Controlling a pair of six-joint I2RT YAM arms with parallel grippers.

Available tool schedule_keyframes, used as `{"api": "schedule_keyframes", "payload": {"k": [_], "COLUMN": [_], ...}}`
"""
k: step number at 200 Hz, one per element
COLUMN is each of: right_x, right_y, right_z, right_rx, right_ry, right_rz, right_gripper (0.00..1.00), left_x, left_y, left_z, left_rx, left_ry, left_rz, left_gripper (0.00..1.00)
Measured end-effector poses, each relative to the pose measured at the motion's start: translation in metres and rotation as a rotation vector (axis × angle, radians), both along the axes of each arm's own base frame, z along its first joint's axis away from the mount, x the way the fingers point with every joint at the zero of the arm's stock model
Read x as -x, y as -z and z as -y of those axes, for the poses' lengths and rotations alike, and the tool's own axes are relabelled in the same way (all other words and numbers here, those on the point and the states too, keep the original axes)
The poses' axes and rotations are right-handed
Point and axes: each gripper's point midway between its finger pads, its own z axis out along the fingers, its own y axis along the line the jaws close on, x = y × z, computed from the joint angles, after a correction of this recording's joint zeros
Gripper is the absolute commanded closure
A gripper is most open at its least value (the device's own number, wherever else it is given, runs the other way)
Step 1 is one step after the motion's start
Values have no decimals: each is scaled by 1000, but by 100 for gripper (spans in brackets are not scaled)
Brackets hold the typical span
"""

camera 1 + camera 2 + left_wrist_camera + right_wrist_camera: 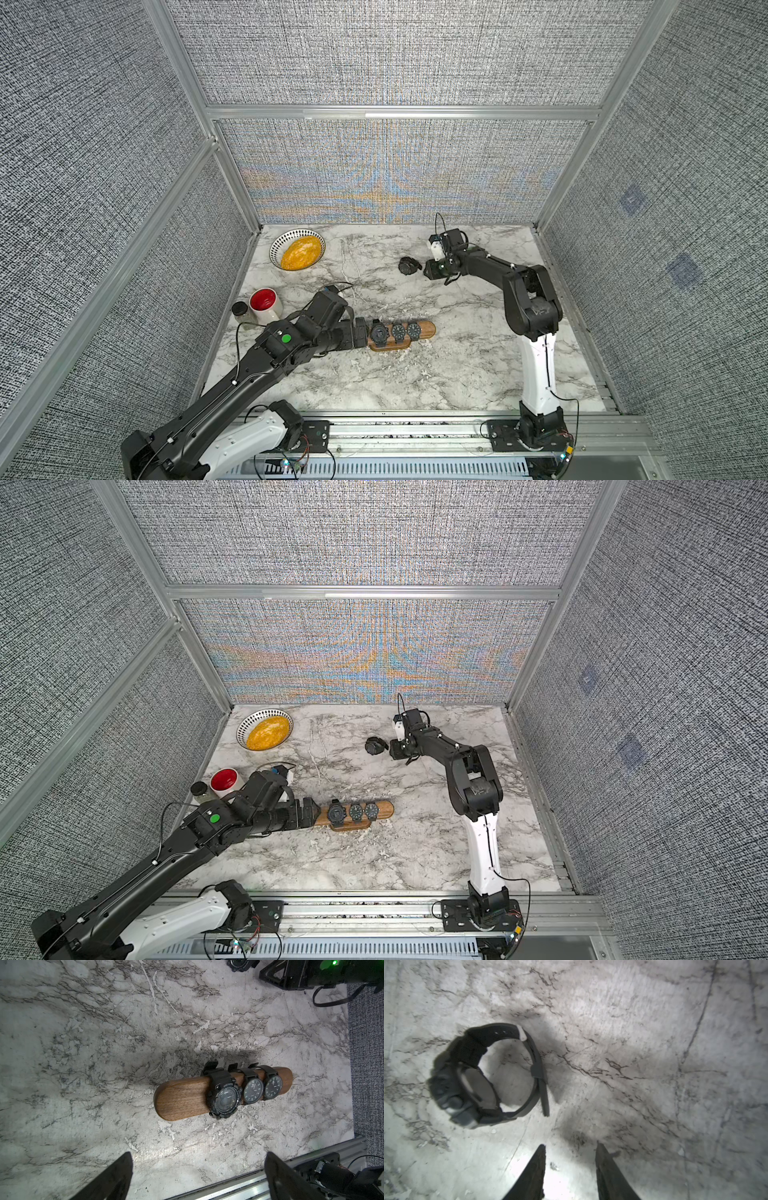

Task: Place watch on stand
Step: Pick up the watch at the center of the board.

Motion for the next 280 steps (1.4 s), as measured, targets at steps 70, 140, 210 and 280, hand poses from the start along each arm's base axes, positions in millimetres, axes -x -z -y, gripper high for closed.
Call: {"api": "schedule_keyframes", "payload": {"k": [70,140,210,280], "right_x": [-57,-53,-49,-36], "right_y": [-45,-6,6,11], "right_z": [-17,-40,-46,-38], "right_rx": [-33,-21,-8,-18], "right_ry": [0,-57,-85,-44], "right_rz": [138,59,43,12], "right_gripper": [58,58,65,100], "left_x": [-2,-2,-1,-1], "left_y": [-3,-4,-1,2], "left_z": [2,2,1,1], "left_rx": [13,14,9,4], "left_ry": [-1,-1,0,0], "left_rz": [13,15,10,5], "left_gripper": [1,1,1,1]}}
